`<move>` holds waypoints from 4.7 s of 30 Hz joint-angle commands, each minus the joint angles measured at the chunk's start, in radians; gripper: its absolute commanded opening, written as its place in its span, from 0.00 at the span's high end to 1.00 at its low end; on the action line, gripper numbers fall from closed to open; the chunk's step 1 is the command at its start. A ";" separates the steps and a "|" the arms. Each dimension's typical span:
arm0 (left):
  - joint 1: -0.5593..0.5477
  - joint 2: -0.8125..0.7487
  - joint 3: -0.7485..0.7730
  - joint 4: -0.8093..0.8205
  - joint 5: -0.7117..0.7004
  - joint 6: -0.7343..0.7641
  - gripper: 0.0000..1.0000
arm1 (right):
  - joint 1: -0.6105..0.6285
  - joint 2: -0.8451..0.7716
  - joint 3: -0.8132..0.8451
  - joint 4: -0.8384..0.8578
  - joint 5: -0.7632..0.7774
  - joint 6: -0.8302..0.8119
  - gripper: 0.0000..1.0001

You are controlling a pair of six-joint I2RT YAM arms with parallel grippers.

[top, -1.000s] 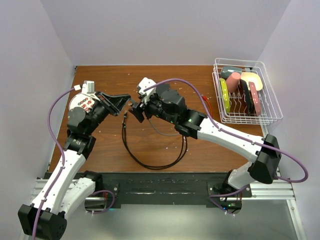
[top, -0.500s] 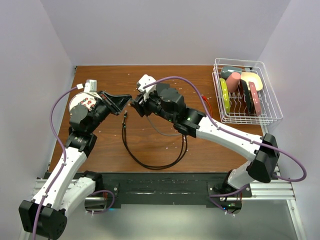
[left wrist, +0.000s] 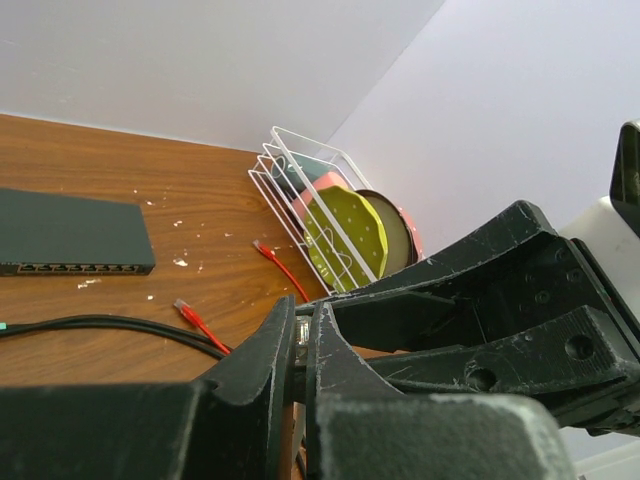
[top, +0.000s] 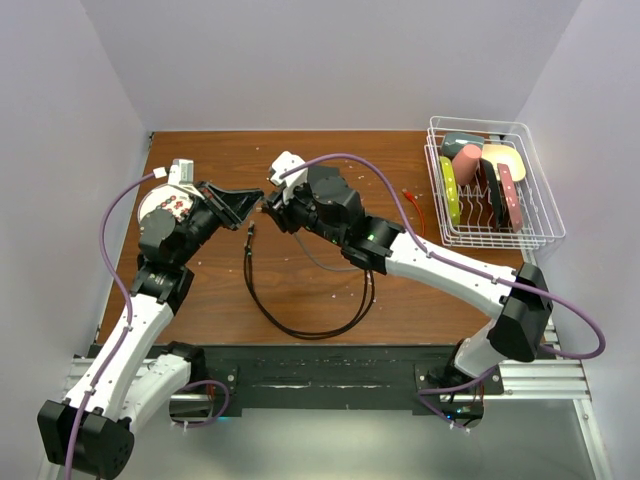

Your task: Insert the plug into the switch port

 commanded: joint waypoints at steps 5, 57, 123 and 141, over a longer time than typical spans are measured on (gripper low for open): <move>-0.003 -0.001 0.047 0.037 0.025 0.006 1.00 | 0.002 -0.013 0.026 0.050 0.048 0.004 0.94; 0.022 1.444 0.843 0.022 -0.199 0.399 0.18 | -0.575 0.806 0.522 -0.181 0.042 0.423 1.00; 0.106 0.967 0.178 0.321 -0.118 0.339 0.23 | -0.402 0.442 0.249 -0.253 -0.193 0.110 1.00; 0.162 1.090 0.128 0.525 0.103 0.291 0.24 | -0.320 0.536 0.235 -0.417 -0.343 0.064 1.00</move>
